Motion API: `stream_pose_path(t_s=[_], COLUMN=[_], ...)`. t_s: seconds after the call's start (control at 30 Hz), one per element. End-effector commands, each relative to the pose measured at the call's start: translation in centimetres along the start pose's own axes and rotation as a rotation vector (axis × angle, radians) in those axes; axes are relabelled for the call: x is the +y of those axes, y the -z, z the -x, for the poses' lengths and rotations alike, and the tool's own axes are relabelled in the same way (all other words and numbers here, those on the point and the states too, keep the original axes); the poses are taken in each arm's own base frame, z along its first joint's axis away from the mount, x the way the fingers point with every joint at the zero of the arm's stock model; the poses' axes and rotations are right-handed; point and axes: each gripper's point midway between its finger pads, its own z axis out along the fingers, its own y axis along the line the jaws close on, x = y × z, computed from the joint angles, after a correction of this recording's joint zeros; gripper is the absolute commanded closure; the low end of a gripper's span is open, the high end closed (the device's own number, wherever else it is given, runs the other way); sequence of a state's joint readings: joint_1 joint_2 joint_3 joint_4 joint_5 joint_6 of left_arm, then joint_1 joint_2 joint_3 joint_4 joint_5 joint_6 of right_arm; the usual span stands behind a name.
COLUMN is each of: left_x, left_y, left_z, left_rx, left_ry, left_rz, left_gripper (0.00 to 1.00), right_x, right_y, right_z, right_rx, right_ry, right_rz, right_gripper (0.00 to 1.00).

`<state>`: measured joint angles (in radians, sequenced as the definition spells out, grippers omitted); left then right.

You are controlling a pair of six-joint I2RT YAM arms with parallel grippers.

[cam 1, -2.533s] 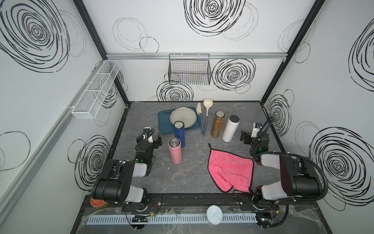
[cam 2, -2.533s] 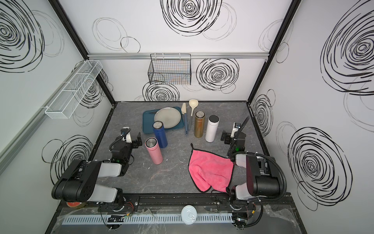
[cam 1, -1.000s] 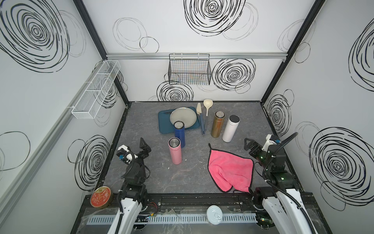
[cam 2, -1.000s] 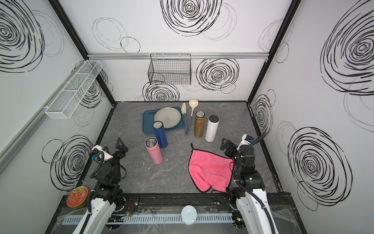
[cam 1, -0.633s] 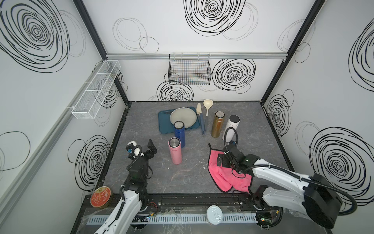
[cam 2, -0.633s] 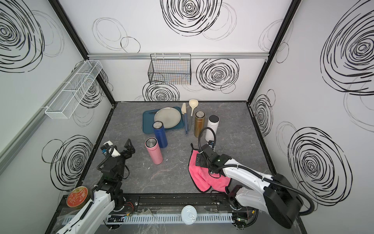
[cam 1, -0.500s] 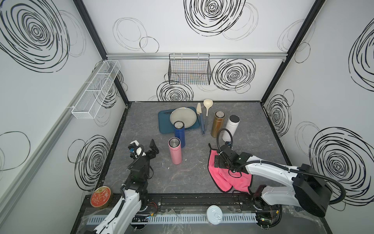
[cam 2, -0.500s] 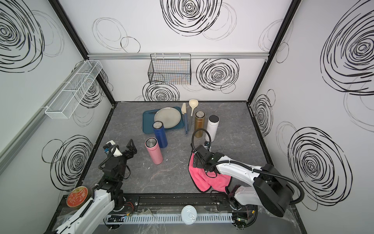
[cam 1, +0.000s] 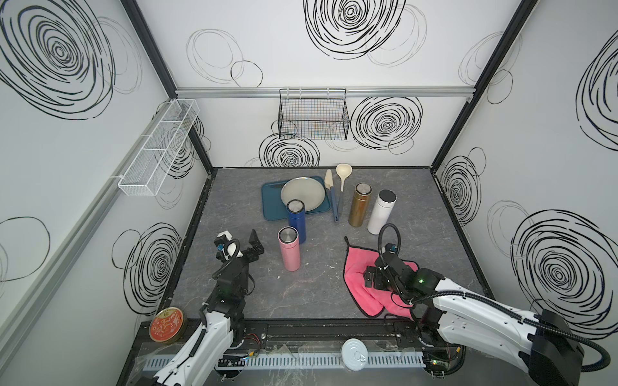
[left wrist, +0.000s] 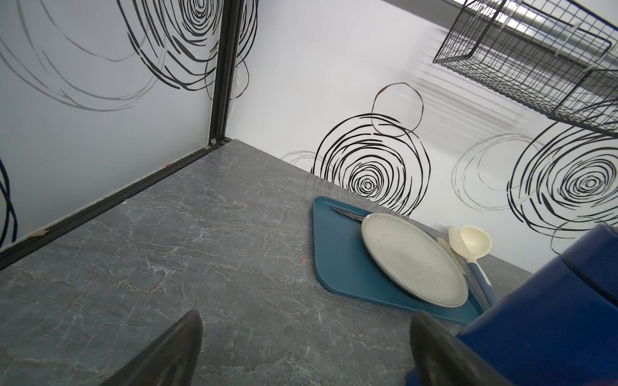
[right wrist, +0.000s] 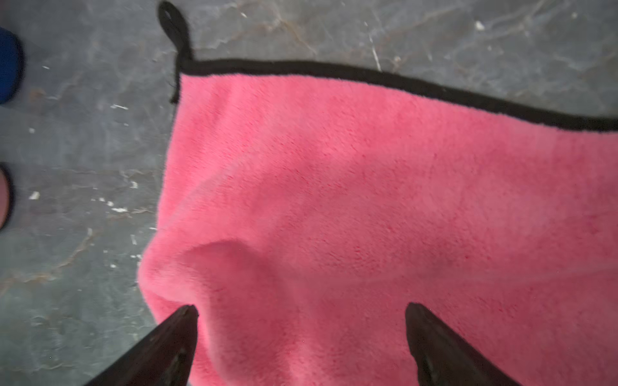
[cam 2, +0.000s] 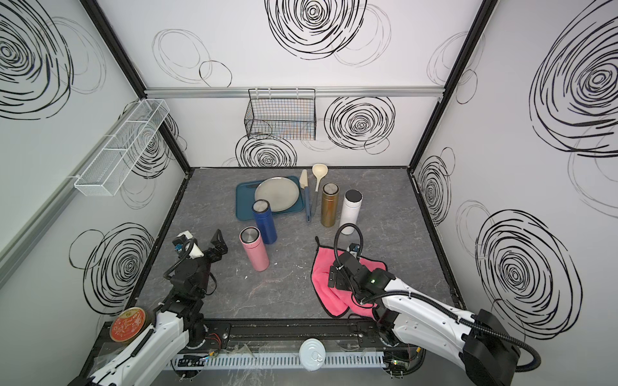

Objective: Wipe the surface of the thermos
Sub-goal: Pick up the cleaning item at the center of the board.

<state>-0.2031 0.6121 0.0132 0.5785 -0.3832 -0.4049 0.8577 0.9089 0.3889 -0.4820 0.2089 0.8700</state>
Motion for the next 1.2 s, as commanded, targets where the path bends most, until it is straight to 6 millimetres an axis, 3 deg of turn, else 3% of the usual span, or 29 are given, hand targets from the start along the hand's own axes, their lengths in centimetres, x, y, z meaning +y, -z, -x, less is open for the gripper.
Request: stream_pose_path(t_s=[0.0,0.2,0.47,0.67,0.73,0.87,0.97,1.07,1.17], left_x=[-1.1,-1.2,-1.3,-1.3,-1.3,-1.4,-1.4,-1.4,-2.2], left_y=[0.0,-0.1,-0.1,-0.1,-0.1,0.0,-0.1,-0.1,0.0], left_z=[2.6,2.5,2.5,2.6,2.6,2.6,2.5,2.5,2.7], left_rx=[-0.077,-0.074,-0.074,-0.075,-0.075,-0.076,-0.073,-0.073,-0.065], left_ry=[0.018,0.012,0.01,0.011,0.009,0.009,0.008,0.006,-0.002], left_rz=[-0.026,-0.027,-0.028,-0.029,-0.029,-0.029,-0.029,-0.031,-0.069], left_gripper=[0.01,0.01,0.01,0.01,0.01,0.01,0.01,0.01,0.01], right_x=[-1.2,-1.2,0.7,-0.1,-0.1,-0.3,-0.5,-0.2,1.0], right_y=[-0.6,-2.3,-4.7,-6.3,-7.0,-7.6,-7.4,-6.6,-5.3], right_z=[-0.1,-1.2,-3.9,-5.4,-6.0,-6.6,-6.2,-5.0,-2.4], right_rx=[-0.024,0.086,0.261,0.311,0.33,0.357,0.34,0.283,0.181], right_ry=[-0.056,-0.059,0.083,0.154,0.158,0.169,0.161,0.144,0.122], right_rz=[-0.018,-0.065,-0.163,-0.287,-0.284,-0.292,-0.308,-0.295,-0.249], right_gripper=[0.0,0.0,0.0,0.01,0.16,0.78,1.0,1.0,1.0])
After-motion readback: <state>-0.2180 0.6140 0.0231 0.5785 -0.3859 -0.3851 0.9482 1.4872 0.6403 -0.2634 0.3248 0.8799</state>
